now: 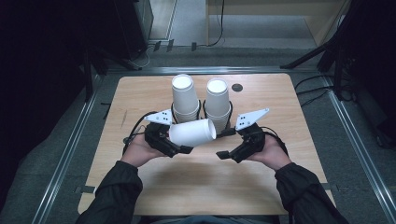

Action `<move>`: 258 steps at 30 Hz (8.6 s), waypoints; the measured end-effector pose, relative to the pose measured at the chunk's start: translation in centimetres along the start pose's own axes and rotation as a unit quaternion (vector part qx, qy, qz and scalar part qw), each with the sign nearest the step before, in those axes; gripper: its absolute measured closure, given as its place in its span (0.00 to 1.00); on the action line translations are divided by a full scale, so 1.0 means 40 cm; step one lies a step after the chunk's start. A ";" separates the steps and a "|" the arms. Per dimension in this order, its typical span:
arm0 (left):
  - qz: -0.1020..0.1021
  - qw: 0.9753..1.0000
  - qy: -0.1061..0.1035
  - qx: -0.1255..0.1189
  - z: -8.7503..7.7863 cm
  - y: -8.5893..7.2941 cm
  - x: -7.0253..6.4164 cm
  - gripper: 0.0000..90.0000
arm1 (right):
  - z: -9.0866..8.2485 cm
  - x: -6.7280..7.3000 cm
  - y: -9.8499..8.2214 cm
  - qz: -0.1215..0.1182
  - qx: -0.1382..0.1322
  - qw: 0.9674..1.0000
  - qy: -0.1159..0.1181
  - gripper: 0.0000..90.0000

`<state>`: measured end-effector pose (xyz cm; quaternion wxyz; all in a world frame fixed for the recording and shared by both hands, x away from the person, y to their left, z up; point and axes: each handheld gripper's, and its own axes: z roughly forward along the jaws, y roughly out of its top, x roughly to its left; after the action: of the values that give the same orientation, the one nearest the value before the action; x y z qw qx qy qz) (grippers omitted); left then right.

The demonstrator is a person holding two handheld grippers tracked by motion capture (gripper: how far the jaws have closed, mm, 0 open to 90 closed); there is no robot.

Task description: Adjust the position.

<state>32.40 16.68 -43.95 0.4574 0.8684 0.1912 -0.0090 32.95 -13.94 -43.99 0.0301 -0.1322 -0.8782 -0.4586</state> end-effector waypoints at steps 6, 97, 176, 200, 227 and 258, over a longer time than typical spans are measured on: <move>0.013 0.999 0.011 0.029 0.002 0.020 -0.005 0.14 | 0.011 0.003 -0.005 -0.025 0.025 0.999 -0.015 0.15; -0.028 0.999 0.012 0.041 0.055 0.043 0.000 0.00 | -0.016 -0.021 -0.017 -0.033 -0.011 0.999 -0.036 0.26; 0.011 0.995 0.025 0.099 0.052 0.090 -0.030 0.20 | 0.020 -0.013 -0.035 -0.004 0.011 1.000 -0.025 0.18; 0.037 0.987 0.013 0.153 0.129 0.135 -0.063 0.19 | 0.106 -0.011 -0.047 -0.015 0.041 0.999 0.007 0.20; 0.005 0.993 0.016 0.120 0.099 0.113 -0.045 0.08 | 0.064 -0.014 -0.040 -0.021 0.033 0.999 -0.018 0.26; -0.033 0.999 0.019 0.018 0.077 0.063 -0.024 0.14 | -0.006 -0.042 -0.041 0.022 -0.016 0.998 -0.059 0.25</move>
<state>32.87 12.64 -43.57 0.4373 0.8698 0.2282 -0.0108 34.15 -15.38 -45.43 -0.0133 -0.1786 -0.8682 -0.4628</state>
